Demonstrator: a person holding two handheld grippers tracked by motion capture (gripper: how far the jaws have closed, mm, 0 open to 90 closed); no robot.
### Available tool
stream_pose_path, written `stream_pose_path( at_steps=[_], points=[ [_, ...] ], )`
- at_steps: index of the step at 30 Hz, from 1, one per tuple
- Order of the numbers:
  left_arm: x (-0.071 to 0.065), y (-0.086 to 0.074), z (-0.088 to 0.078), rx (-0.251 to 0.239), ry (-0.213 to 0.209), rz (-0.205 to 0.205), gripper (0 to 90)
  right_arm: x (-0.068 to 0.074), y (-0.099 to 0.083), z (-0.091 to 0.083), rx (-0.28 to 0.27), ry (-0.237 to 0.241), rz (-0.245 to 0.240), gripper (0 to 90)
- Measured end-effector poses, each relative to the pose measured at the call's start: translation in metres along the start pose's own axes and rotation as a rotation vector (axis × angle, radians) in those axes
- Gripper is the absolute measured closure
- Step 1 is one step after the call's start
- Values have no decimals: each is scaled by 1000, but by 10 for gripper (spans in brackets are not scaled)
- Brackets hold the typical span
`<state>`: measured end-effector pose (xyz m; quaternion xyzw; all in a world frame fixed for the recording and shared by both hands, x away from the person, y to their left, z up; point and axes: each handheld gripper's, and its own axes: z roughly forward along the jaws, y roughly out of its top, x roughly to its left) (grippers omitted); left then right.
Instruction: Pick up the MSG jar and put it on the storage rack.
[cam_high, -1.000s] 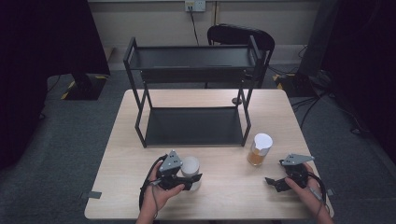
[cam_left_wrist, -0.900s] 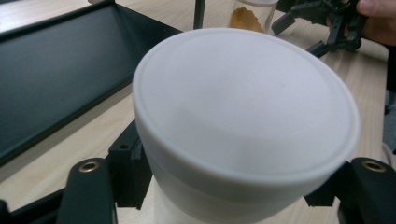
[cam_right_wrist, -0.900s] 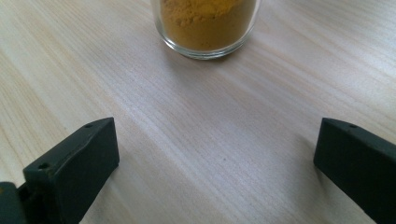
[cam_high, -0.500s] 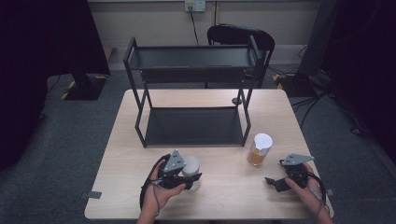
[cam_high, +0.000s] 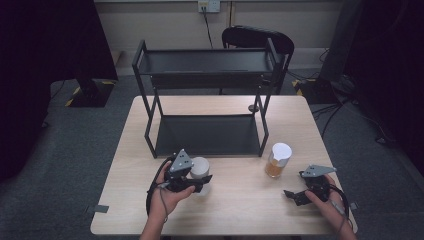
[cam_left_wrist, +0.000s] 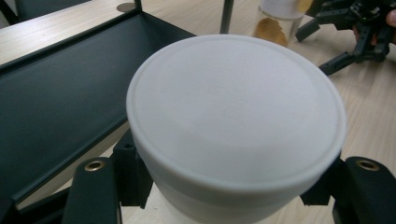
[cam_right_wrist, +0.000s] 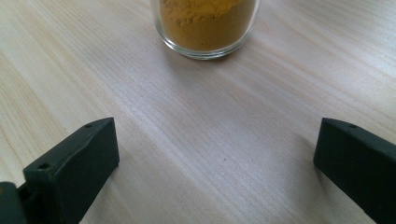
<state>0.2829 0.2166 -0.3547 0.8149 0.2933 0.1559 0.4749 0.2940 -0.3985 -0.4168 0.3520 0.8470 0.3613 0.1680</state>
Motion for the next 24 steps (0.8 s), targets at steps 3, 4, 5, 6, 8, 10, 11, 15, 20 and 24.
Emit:
stream_pose_path(
  at_steps=[3, 4, 5, 6, 8, 10, 11, 15, 20, 24],
  points=[
    [3, 3, -1, -1, 13, -7, 347, 0, 0, 0, 0, 0, 0, 0],
    [4, 5, -1, -2, 19, -8, 347, 0, 0, 0, 0, 0, 0, 0],
    [5, 6, -2, -1, 23, -14, 347, 0, 0, 0, 0, 0, 0, 0],
    [7, 7, -2, -4, 27, -14, 347, 0, 0, 0, 0, 0, 0, 0],
    [10, 8, -2, -9, 35, -19, 347, 0, 0, 0, 0, -1, 1, 0],
    [12, 9, -2, -12, 39, -20, 347, 0, 0, 0, 0, -1, 1, 0],
    [13, 10, -2, -11, 43, -19, 347, 0, 0, 0, 0, -1, 1, 0],
    [18, 15, -1, -7, 49, -22, 347, 0, 0, 0, 0, -1, 1, 0],
    [23, 19, 0, -13, 60, -29, 347, 0, 0, 0, 0, -1, 1, 0],
    [27, 23, 0, -16, 65, -34, 347, 0, 0, 0, 0, -1, 1, 0]
  ],
)
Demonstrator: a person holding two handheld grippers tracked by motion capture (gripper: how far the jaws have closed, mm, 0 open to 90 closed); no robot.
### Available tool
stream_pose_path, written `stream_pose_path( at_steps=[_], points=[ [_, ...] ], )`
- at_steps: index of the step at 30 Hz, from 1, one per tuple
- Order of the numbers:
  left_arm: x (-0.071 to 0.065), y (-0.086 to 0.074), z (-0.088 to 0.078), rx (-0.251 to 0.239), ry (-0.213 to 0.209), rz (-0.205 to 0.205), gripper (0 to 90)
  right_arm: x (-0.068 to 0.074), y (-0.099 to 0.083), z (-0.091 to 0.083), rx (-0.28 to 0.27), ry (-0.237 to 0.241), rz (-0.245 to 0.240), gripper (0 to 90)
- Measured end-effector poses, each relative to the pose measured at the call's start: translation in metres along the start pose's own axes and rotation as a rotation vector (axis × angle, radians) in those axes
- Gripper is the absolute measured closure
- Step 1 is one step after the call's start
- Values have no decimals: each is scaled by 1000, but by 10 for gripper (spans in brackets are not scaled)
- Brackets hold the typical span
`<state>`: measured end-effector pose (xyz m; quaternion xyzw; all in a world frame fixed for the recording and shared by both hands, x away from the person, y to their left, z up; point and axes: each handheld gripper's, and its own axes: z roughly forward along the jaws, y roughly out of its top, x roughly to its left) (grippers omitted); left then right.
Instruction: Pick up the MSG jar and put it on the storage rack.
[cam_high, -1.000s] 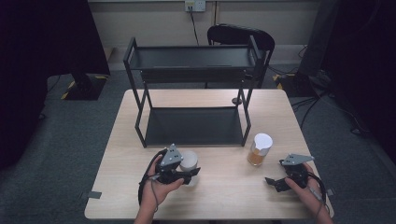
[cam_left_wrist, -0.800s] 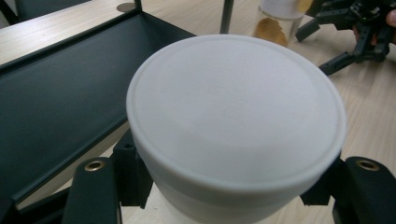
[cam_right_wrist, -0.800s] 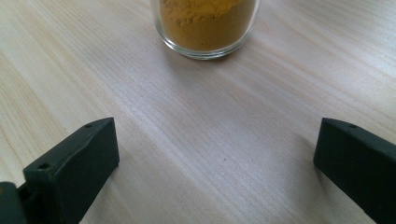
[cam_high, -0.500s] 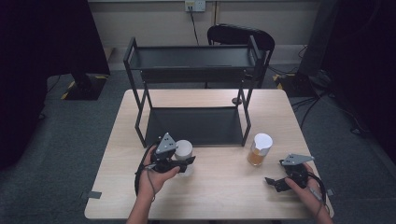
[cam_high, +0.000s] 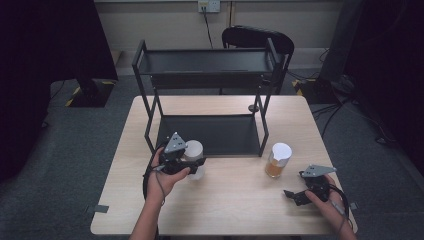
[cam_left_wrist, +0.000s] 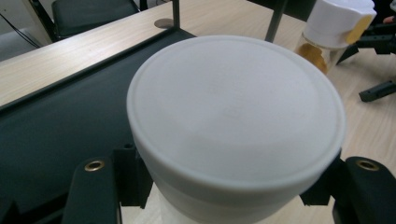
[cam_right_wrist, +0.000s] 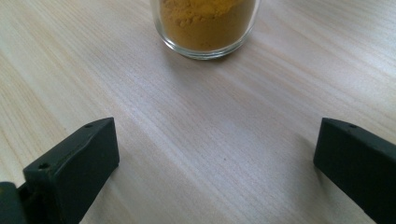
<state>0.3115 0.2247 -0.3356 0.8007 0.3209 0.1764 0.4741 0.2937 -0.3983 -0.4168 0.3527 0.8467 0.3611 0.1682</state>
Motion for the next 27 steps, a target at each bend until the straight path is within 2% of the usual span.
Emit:
stream_pose_path(
  at_steps=[9, 27],
  points=[
    [11, 7, 2, -23, 17, -26, 347, 0, 0, 0, 0, 0, 0, 0],
    [28, 29, -2, -27, 50, -36, 346, 1, 0, 0, 0, -5, 4, 0]
  ],
)
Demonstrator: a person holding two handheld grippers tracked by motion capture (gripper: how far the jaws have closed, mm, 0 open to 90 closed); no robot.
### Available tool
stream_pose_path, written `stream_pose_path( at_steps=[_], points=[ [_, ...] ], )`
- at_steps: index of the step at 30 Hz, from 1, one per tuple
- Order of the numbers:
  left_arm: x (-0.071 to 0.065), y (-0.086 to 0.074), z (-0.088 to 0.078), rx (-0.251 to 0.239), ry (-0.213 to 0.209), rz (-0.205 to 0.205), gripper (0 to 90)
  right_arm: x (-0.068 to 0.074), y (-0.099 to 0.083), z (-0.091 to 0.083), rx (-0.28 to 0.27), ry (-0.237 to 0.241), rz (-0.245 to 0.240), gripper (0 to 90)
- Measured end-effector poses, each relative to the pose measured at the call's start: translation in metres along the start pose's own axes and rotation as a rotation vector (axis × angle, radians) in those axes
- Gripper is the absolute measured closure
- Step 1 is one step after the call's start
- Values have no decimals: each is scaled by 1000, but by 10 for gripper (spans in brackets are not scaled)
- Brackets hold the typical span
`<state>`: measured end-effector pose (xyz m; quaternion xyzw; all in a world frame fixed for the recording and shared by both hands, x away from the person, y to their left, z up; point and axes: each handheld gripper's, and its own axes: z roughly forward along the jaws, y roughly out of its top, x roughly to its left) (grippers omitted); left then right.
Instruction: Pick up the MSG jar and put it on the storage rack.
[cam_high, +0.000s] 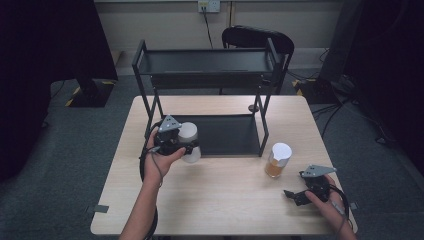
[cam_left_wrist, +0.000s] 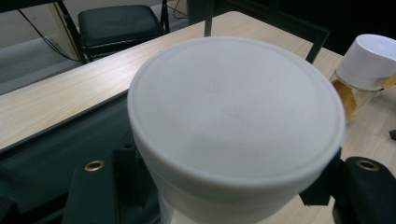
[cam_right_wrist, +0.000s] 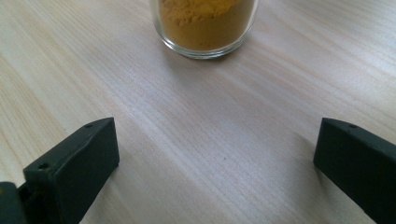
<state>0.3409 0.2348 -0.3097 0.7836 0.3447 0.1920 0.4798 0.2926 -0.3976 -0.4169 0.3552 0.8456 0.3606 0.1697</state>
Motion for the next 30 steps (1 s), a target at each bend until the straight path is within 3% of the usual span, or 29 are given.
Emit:
stream_pose_path(
  at_steps=[15, 30],
  points=[
    [10, 22, -9, -27, 18, -5, 346, 0, 0, 0, 0, 0, 0, 0],
    [15, 45, -16, -17, 42, -7, 346, 0, 0, 0, 0, -1, 2, 0]
  ],
)
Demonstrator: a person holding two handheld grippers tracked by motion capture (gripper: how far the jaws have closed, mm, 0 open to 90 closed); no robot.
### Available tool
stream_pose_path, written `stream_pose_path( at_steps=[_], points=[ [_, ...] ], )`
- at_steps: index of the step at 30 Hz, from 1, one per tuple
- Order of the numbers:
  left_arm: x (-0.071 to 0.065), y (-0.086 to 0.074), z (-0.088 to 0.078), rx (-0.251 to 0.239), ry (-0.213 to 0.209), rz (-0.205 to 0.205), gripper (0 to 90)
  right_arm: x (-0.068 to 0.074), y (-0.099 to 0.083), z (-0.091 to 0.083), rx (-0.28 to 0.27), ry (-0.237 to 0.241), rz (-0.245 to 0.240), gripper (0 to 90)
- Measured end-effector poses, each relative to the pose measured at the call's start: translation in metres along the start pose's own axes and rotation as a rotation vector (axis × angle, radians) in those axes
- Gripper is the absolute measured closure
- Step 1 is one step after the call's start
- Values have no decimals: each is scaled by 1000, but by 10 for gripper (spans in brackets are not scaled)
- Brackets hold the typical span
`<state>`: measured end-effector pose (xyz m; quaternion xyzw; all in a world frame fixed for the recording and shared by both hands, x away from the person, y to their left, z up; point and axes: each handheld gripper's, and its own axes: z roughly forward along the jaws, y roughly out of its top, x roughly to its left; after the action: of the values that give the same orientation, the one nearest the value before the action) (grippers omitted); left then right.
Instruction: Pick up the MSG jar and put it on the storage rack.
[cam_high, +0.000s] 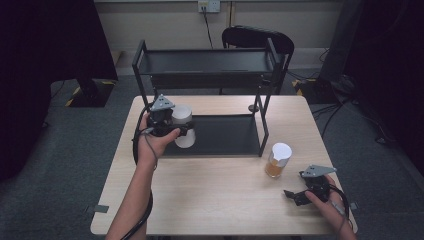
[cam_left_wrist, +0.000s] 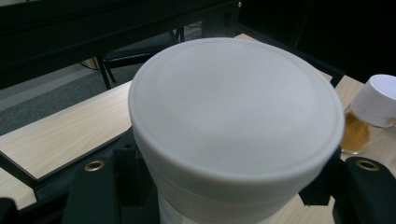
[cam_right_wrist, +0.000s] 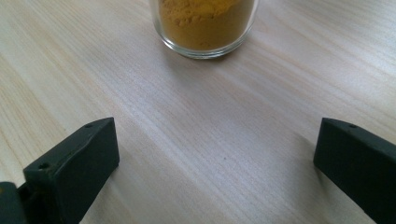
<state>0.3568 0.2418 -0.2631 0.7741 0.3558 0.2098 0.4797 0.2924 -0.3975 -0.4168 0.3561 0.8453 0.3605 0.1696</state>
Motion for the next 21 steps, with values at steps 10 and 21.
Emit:
stream_pose_path(
  at_steps=[10, 21],
  points=[
    [7, 14, -9, -13, -1, -7, 346, 0, 0, 0, 0, 0, 0, 0],
    [8, 34, -19, -13, 20, 4, 346, 0, 0, 0, 0, 0, -1, 0]
  ],
)
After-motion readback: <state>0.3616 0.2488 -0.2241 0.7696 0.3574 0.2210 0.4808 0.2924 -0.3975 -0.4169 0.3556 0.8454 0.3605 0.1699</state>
